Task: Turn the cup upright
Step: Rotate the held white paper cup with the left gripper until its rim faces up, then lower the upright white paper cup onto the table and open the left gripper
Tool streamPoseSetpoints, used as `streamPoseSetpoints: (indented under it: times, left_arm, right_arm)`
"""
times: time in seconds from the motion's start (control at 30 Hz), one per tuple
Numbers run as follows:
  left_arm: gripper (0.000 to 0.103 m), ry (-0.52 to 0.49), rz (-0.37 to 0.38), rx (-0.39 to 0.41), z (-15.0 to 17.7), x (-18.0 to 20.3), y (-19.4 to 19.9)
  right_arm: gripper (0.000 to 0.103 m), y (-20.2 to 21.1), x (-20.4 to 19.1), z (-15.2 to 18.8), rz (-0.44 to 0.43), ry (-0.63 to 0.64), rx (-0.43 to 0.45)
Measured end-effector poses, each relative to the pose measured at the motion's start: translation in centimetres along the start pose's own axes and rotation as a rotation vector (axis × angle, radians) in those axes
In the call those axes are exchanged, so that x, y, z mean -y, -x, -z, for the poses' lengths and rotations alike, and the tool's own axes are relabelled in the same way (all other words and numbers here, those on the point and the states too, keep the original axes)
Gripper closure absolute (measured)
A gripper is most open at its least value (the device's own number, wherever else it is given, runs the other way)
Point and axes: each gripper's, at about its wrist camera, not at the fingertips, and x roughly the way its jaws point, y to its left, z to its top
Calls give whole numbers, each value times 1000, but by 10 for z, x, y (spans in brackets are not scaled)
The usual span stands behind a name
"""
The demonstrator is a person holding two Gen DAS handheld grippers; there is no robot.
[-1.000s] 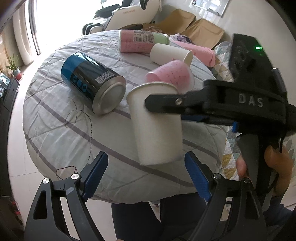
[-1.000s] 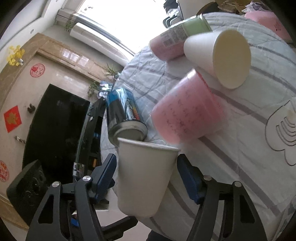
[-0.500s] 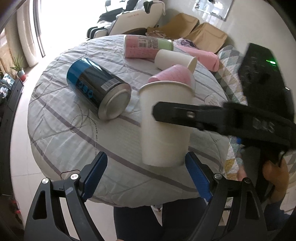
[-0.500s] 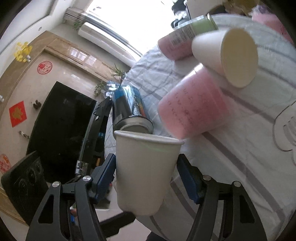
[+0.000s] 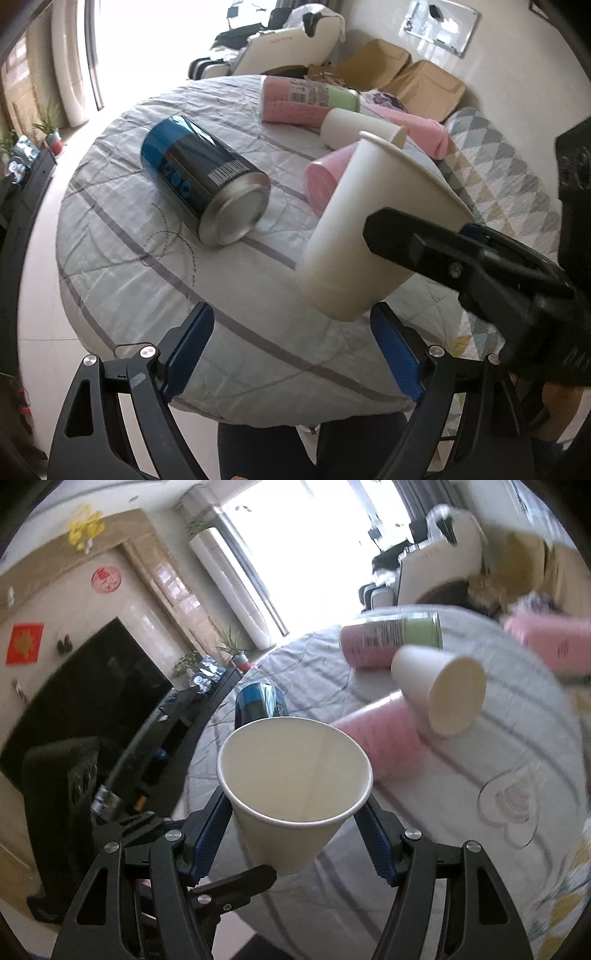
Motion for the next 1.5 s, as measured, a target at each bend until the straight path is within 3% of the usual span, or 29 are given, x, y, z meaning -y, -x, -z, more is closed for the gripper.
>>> streamPoseSetpoints:
  times: [0.2,0.37,0.57,0.73,1.17,1.3,1.5]
  left_arm:
    - [14,-12,16,-2,4,-1,4]
    - [14,-62,-58,-15,11,-1,3]
    - [14,-47,-60,-31,15,-7,-2]
    - [14,-50,-85,-40,18,-8,-8]
    - [14,-59,-90,-50,18,-6,-15]
    - [14,-63,-91,-43,18,-3,-13]
    - [13,-76,-87,-18,19,7,2]
  right_arm:
    - [34,-3,-8,6,91,132,43]
    - [34,-6,-20,13,145,246,79]
    - [34,-2,-37,16,235,369,160]
    - [34,-8,-36,17,317,426,149]
    - [34,-3,-28,19,260,373,105]
    - [24,3,-27,18,259,344,93]
    - [21,14,-30,15,292,297,22]
